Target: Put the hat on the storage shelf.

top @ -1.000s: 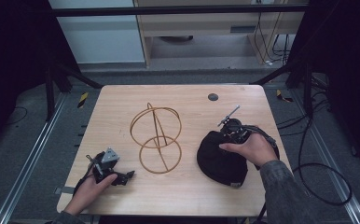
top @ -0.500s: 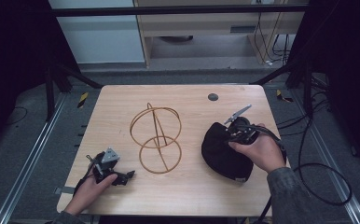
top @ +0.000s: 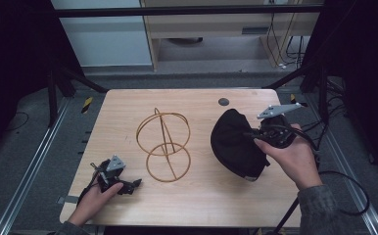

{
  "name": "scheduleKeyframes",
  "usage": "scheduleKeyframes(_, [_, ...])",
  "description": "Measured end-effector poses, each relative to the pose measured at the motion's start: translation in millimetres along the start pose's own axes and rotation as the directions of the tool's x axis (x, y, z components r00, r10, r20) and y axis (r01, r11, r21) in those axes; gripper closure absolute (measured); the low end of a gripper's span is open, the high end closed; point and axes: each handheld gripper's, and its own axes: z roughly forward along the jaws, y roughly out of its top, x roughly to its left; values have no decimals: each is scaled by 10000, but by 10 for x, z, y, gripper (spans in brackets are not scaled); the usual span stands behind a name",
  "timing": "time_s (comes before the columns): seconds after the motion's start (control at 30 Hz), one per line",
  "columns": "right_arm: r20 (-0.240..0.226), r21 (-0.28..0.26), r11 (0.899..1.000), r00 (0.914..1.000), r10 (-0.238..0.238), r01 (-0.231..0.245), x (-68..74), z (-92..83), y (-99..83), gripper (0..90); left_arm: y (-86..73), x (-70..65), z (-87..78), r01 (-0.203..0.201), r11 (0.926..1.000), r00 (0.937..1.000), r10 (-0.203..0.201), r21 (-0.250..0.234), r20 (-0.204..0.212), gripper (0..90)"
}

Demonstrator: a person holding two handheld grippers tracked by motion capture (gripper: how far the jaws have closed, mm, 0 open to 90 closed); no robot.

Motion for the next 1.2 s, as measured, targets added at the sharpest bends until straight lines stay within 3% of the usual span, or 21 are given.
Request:
scheduleKeyframes(0.27, [137,-1205,9926,9997,193,-176,7,-159,-94,777,0,1,-3,-25,10000,10000,25,30,-7,0])
scheduleKeyframes(0.63, [180,-1512,9885,9998,-36,63,105,-152,-1,781,0,1,-3,-20,10000,10000,20,37,11,0])
scheduleKeyframes(0.83, [489,-1481,9882,9983,-330,400,185,-201,108,782,1,2,-2,-30,10000,10000,30,31,10,0])
scheduleKeyframes(0.97, [404,-1722,9844,9988,-286,352,198,-254,193,783,1,2,-1,-27,10000,10000,27,30,11,0])
scheduleKeyframes(1.2, [356,-2156,9741,9974,-624,686,290,-392,389,783,1,0,2,3,10000,10000,-3,-19,-5,0])
